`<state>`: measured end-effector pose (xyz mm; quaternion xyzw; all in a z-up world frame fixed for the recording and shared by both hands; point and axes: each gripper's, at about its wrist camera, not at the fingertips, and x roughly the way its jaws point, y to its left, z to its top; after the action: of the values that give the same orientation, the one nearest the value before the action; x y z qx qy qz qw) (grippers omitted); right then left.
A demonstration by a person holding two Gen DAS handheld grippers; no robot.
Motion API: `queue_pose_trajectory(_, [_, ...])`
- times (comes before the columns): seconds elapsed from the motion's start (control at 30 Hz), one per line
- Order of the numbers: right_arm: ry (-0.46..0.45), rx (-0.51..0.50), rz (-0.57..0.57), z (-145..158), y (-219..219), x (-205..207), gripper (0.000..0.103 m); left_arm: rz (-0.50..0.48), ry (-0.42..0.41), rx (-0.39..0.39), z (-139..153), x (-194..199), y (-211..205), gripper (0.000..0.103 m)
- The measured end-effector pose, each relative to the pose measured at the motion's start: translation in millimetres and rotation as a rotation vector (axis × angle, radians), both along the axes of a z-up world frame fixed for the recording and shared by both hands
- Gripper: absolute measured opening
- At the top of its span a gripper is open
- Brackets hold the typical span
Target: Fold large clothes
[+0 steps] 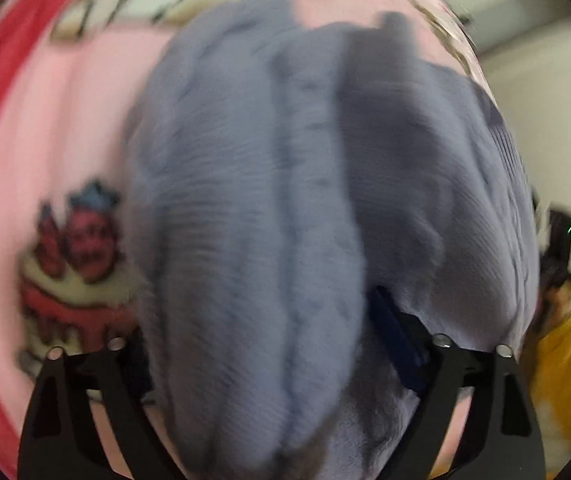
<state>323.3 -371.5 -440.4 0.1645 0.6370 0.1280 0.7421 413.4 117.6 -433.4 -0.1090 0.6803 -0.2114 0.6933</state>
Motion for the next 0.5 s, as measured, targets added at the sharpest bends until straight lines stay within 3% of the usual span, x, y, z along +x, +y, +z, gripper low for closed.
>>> queue_pose_trajectory(0.1, [0.033, -0.011, -0.026, -5.4, 5.7, 7.5, 0.096, 0.011, -0.019, 0.024, -3.1, -0.9, -7.7, 0.098])
queue_pose_trajectory(0.3, [-0.004, -0.085, -0.063, -3.9, 22.8, -1.5, 0.096, 0.073, -0.067, 0.061, -5.7, -8.5, -17.4, 0.099])
queue_pose_trajectory(0.37, [0.011, -0.091, -0.065, -2.9, 26.8, 1.9, 0.089, 0.079, -0.055, 0.096, -5.6, -9.3, -22.3, 0.097])
queue_pose_trajectory(0.43, [-0.005, -0.078, -0.045, 3.8, 35.1, 2.7, 0.058, 0.102, -0.044, 0.138, -3.6, -8.2, -31.3, 0.086])
queue_pose_trajectory(0.47, [-0.018, -0.091, -0.033, 7.9, 39.5, 1.3, 0.050, 0.112, -0.044, 0.147, -1.2, -8.9, -37.8, 0.070])
queue_pose_trajectory(0.5, [-0.021, -0.078, -0.031, 12.6, 43.7, -0.3, 0.033, 0.117, -0.045, 0.137, 1.9, -7.5, -43.2, 0.042])
